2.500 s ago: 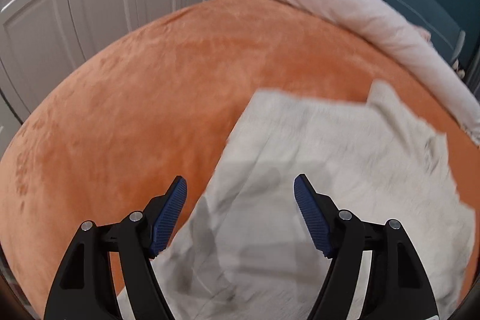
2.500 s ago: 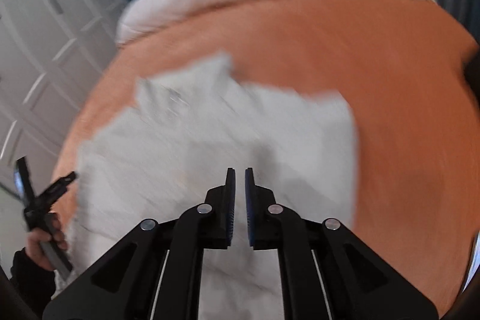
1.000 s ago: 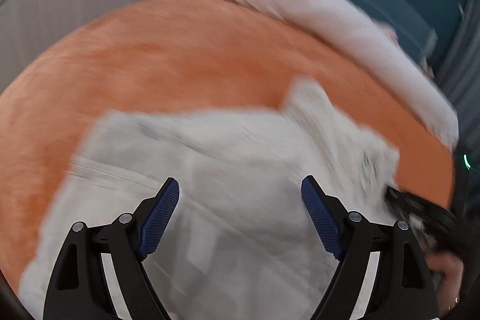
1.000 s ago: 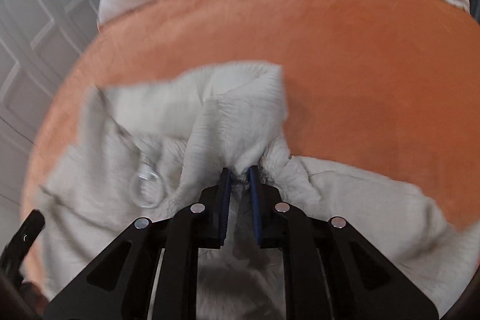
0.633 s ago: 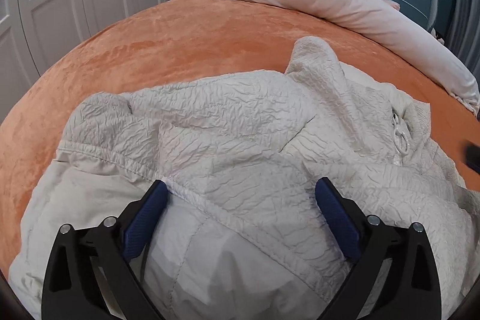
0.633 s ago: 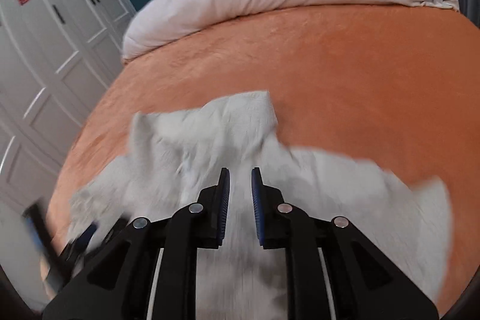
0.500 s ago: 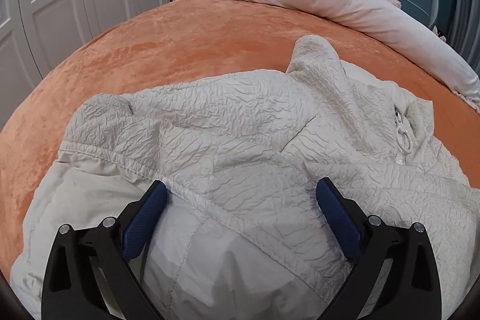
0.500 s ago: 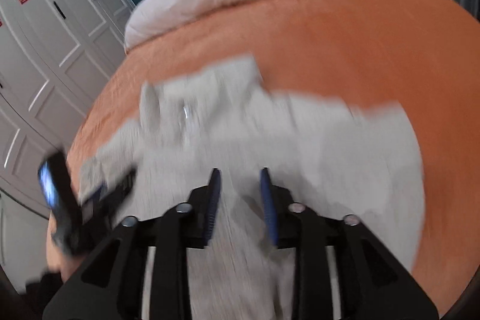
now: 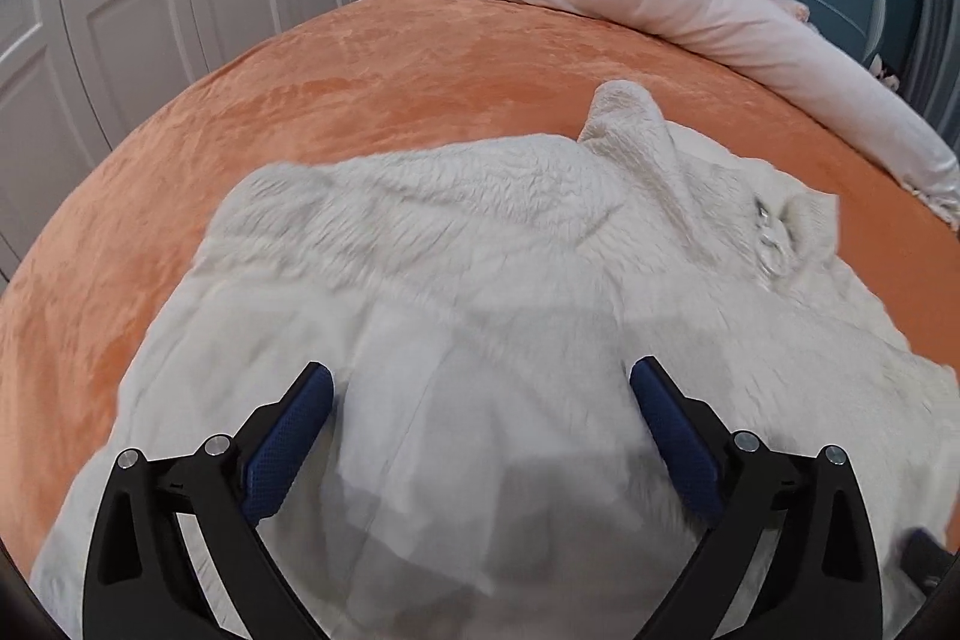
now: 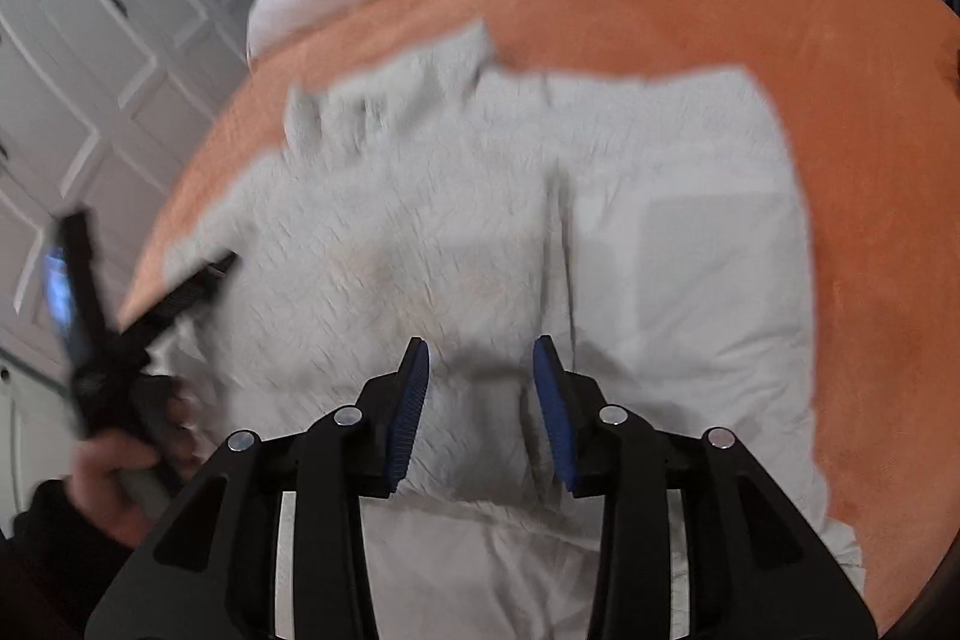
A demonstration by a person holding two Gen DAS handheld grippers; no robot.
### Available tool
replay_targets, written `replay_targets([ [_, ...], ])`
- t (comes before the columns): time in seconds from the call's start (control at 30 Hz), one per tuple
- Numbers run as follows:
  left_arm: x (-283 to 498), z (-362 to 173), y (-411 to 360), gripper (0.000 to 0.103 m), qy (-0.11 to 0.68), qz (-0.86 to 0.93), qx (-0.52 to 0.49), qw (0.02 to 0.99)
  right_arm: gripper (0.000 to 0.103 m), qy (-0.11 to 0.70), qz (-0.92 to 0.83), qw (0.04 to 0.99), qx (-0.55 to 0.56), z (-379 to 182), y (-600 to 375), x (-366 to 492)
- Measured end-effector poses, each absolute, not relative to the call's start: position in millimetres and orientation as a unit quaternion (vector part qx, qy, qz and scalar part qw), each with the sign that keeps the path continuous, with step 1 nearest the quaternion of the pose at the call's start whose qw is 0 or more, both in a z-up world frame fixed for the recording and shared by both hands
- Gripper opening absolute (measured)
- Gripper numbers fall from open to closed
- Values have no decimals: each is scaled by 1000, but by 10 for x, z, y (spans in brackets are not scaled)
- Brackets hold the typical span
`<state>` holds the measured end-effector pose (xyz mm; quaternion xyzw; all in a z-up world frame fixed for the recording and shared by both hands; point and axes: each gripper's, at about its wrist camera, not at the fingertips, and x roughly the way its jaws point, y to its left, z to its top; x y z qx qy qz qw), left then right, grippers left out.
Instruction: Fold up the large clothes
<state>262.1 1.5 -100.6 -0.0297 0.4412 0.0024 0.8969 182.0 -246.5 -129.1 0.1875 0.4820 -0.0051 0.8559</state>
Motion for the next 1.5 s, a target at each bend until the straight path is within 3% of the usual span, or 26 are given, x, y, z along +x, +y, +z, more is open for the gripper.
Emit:
replay_targets([
  [0.1, 2456, -953, 142, 98, 446, -1, -38, 894, 30, 488, -11, 863, 132, -1417, -2316, 1829],
  [0.37, 1955, -700, 638, 98, 439, 2, -12, 898, 32, 462, -20, 877, 131, -831, -2345, 1165],
  [0.67, 1213, -516, 1575, 98, 442, 38, -56, 895, 45, 473, -74, 869, 123, -685, -2589, -184],
  [0.8, 952, -544, 1924, 98, 438, 55, -82, 893, 47, 480, -74, 859, 160, -750, -2665, -588],
  [0.93, 908, -559, 1955, 98, 439, 52, -111, 890, 48, 462, -43, 868, 180, -700, -2566, -340],
  [1.1, 887, -549, 1768, 98, 436, 37, -85, 895, 52, 447, -27, 874, 190, -748, -2351, 585],
  [1.13, 887, -557, 1751, 98, 436, 35, -80, 895, 58, 452, -17, 872, 186, -796, -2286, 772],
  [1.2, 862, -589, 1752, 98, 439, 33, -75, 895, 59, 484, -13, 856, 183, -1000, -2165, 1134],
  [1.23, 859, -593, 1761, 98, 439, 34, -76, 895, 39, 504, -17, 845, 176, -1101, -2103, 1263],
  [1.27, 854, -593, 1772, 98, 439, 34, -77, 895, 29, 517, -23, 843, 148, -1120, -2017, 1384],
  [1.3, 857, -582, 1793, 98, 437, 33, -77, 895, 9, 505, -25, 854, 125, -1028, -1968, 1419],
  [1.43, 932, -570, 1850, 98, 431, 32, -76, 899, 7, 386, -26, 916, 108, -225, -2040, 1391],
  [1.5, 1018, -626, 1854, 98, 436, 37, -76, 896, 7, 367, -53, 920, 129, -145, -2257, 1469],
])
